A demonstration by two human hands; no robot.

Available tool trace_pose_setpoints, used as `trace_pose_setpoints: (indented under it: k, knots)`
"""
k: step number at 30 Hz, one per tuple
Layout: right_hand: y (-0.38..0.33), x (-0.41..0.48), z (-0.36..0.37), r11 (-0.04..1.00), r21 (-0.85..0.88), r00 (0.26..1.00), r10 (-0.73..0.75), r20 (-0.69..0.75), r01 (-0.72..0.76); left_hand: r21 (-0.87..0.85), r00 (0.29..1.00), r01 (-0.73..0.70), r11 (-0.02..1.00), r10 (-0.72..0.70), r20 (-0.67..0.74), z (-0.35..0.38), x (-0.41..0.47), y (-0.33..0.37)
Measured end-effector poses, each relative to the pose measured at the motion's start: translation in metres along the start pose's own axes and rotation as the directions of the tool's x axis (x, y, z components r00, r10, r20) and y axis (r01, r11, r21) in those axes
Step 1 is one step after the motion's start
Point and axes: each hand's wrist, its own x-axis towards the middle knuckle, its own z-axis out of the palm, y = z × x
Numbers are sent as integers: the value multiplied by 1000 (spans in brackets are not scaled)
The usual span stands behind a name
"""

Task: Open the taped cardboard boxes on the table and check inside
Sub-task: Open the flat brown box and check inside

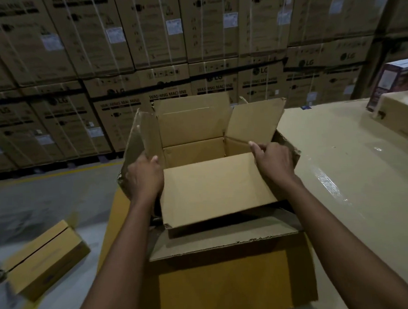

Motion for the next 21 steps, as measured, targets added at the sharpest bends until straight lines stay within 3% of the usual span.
trace_pose_setpoints:
  k: [2, 5, 8, 10, 11, 14, 18, 21]
  knots:
    - [-7, -6, 2, 999, 54, 1000, 4, -6, -3, -54, 999, 0, 999, 2, 35, 1, 9, -4]
    - [-6, -13, 13, 992, -28, 971, 128, 203, -125, -63, 977, 152, 986, -140, 163, 9, 12, -23]
    - [17, -18, 28, 950, -151, 795, 312, 520, -274, -10, 919, 247, 969, -231, 321, 18, -5, -45]
    - [31, -20, 30, 931, -115, 686, 335, 646, -346, 61, 913, 238, 969, -245, 325, 22, -17, -54]
    - [36, -21, 29, 927, -63, 689, 319, 650, -369, 68, 924, 236, 969, -246, 293, 22, -20, -55]
    - [45, -18, 25, 933, 88, 828, 262, 496, -348, 22, 974, 187, 982, -189, 127, 6, -25, -45]
    - [32, -25, 12, 962, -14, 859, 250, 448, -273, 87, 997, 42, 995, -36, -63, -20, -24, -44]
    - [27, -39, 1, 970, -129, 901, 241, 360, -207, 166, 998, -2, 986, 12, -58, -24, -27, -54]
